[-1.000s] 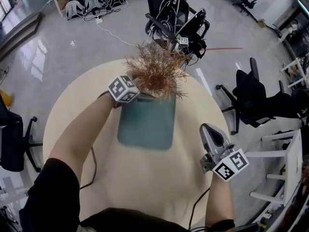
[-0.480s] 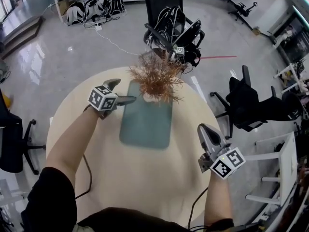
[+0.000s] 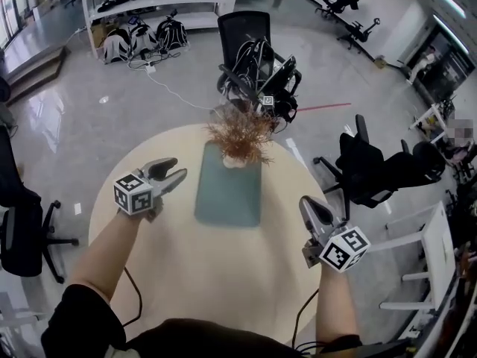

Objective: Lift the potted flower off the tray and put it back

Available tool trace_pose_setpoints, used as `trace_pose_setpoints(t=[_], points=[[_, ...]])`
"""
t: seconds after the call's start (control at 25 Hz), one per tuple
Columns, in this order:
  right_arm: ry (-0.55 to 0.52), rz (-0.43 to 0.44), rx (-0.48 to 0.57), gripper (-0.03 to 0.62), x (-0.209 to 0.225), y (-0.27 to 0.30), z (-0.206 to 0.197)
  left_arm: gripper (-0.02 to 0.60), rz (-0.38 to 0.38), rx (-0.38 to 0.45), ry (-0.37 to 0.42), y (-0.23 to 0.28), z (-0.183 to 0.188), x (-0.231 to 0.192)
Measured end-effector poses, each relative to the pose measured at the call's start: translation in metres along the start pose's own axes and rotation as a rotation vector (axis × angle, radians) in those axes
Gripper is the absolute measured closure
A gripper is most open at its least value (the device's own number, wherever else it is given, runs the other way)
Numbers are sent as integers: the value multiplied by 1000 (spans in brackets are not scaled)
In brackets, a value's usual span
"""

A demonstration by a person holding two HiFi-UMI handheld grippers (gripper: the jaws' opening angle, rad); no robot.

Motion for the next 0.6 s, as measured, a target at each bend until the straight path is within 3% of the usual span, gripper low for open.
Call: trace_pose_setpoints(t=[0.2,0.36,0.6], points=[[-4,-3,18,577,-45,-13,22,584,-6,77,-13,-49,44,54],[-14,-3,23,579,-81,-25,39,584,-51,124,-24,-90,84,93],[-7,-26,41,579,-135,-51,60,584,-74,107,-4,-158,126,133]])
Point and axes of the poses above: the fingertips, and each gripper's own axes: y forward along the fingers, x to its right, z out of its top, the point moved 4 cm from there along -y, backward along the fingers, and after that the axes turned 13 degrees about x, right-handed, at the moved point
